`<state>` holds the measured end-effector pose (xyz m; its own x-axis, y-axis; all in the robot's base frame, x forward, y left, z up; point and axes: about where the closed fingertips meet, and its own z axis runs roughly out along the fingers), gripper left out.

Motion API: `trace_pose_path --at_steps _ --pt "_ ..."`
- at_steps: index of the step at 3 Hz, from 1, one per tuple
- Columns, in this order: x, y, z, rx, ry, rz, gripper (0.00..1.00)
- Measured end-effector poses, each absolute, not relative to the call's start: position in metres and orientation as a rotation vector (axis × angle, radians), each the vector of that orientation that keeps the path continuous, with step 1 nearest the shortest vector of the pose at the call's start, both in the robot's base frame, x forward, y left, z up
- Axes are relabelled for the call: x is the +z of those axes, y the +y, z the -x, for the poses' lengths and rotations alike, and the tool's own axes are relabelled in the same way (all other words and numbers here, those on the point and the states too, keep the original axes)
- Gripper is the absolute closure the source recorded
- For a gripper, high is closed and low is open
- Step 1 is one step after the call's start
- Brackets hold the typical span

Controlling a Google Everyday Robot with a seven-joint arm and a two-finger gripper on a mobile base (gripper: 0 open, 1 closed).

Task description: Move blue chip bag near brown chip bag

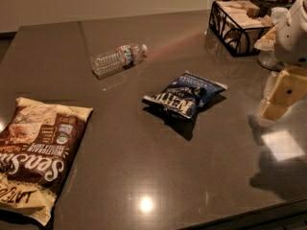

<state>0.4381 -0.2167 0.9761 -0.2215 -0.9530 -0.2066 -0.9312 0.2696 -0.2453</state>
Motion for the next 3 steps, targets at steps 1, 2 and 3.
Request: trace_pose_path --at_steps 1,2,3 --pt "0.977 -0.216 -0.439 -0.100 2.229 1.725 0.00" --pt "0.967 -0.200 -0.459 -0.063 2.172 1.774 0.00" --pt "0.928 -0.165 -0.494 0.058 2.110 1.857 0.00"
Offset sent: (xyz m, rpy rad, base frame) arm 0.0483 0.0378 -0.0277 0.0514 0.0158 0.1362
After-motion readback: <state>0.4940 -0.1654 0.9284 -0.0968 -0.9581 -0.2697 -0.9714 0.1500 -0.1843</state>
